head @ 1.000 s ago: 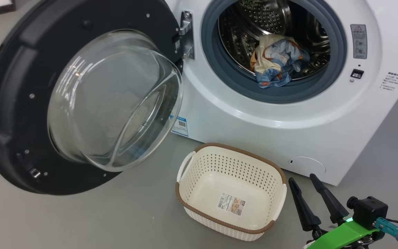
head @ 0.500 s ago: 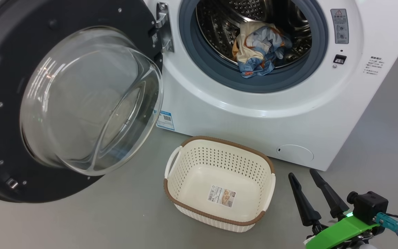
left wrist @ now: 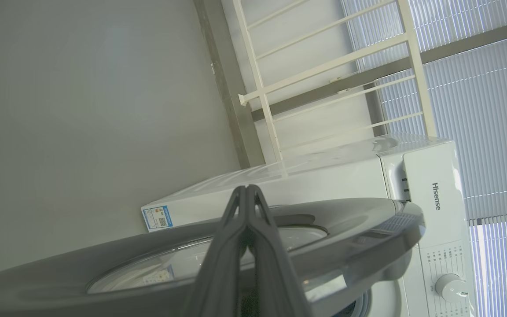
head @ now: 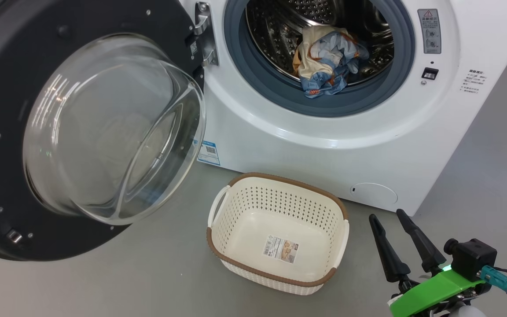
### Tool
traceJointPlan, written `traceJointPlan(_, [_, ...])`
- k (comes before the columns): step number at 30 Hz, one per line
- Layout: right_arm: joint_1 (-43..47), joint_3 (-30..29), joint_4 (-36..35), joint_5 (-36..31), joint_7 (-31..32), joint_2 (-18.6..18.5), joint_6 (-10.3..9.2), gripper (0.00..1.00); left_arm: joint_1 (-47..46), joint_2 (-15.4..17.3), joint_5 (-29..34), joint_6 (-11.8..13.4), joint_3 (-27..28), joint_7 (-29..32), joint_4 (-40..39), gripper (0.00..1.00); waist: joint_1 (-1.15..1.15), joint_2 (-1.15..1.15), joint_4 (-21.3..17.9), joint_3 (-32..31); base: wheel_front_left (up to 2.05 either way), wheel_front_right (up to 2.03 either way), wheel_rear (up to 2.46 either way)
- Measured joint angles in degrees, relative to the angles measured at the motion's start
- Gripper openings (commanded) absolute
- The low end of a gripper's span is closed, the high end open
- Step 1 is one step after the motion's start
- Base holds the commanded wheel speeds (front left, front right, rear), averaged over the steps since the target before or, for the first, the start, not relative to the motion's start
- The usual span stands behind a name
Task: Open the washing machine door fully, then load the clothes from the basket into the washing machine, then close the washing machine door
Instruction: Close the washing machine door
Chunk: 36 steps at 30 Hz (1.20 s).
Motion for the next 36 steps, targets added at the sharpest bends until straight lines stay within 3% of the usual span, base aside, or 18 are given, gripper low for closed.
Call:
traceJointPlan(8, [0.01,-0.3,0.27,0.0,0.0,0.19,0.0,1.0,0.08,-0.07,0.03,-0.49,-2.57,5.84,-2.34,0.0,0.0,0.0,0.02,-0.88,0.0,0.0,0.0])
traceJointPlan(17, [0.45,-0.62,0.34,0.0,0.0,1.19,0.0,1.0,2.76,-2.89,-1.57,-0.26,-5.24,13.59,-11.2,0.0,0.0,0.0,0.7,-2.71,0.0,0.0,0.0])
traceJointPlan(24, [1.29,-0.48,0.54,0.0,0.0,1.41,0.0,1.0,8.64,-6.65,-2.71,3.44,-7.6,20.11,-22.72,0.0,0.0,0.0,0.91,-3.41,0.0,0.0,0.0])
traceJointPlan(36, [1.29,-0.47,0.64,0.01,0.0,1.43,0.0,1.0,16.25,-10.72,-4.17,9.24,-9.25,24.17,-38.28,0.0,0.0,0.0,0.38,-3.82,0.0,0.0,0.0])
